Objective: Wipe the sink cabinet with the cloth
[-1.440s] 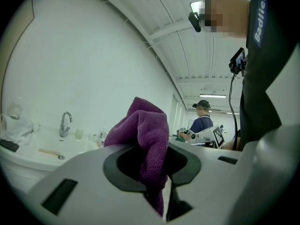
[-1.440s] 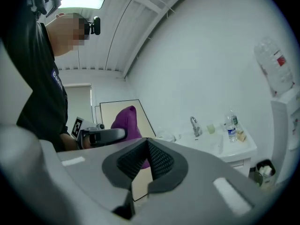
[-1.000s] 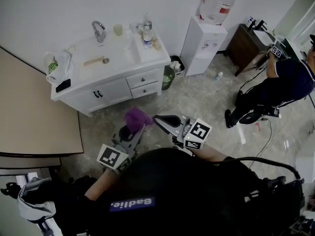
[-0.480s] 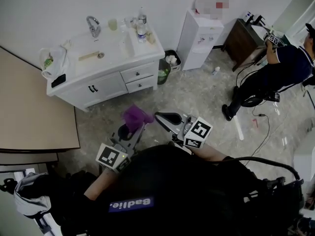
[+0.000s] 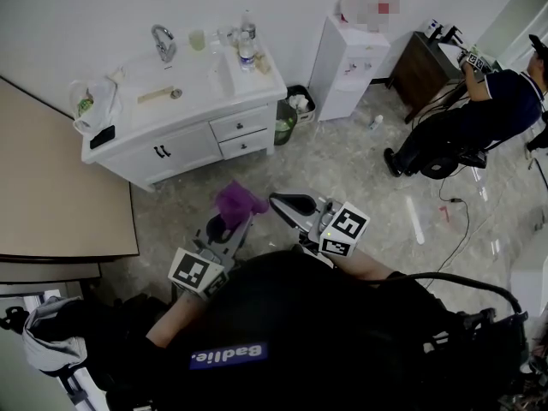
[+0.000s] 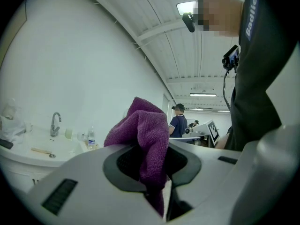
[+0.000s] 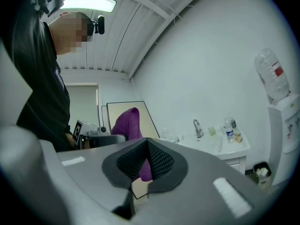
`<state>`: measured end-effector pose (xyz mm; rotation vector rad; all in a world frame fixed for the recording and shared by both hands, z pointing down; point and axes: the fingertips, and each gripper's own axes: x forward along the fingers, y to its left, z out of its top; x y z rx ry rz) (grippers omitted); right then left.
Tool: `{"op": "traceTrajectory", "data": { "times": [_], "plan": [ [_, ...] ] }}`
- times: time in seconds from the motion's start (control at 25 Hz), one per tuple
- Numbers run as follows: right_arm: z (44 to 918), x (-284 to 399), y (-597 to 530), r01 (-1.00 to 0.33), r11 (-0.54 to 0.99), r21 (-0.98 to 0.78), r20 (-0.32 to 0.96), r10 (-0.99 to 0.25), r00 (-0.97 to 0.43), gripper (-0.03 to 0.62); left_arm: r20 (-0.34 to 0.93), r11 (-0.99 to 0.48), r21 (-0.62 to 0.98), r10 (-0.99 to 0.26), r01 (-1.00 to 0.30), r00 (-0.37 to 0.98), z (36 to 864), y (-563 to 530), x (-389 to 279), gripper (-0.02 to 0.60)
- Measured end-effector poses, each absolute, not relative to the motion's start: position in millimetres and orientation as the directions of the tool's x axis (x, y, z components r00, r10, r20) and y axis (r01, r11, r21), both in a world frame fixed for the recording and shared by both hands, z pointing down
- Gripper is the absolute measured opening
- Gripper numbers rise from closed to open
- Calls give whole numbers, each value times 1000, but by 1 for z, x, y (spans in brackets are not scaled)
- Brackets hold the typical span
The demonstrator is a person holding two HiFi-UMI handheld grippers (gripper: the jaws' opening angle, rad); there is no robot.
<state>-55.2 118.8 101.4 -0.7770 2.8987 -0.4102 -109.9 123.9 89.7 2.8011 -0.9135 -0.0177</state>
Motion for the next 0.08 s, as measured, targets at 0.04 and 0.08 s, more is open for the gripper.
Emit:
{"op": "traceTrajectory", "data": {
  "times": [0.04, 0.08],
  "plan": [
    [101, -55, 119, -474, 832, -288, -38, -505, -862, -6, 51, -786, 189, -590, -588, 806, 88, 123, -110, 87],
    [100, -55, 119, -474, 832, -288, -37, -505, -863, -6, 52, -782, 189, -596, -594, 801, 86, 122, -111, 87]
  ]
}}
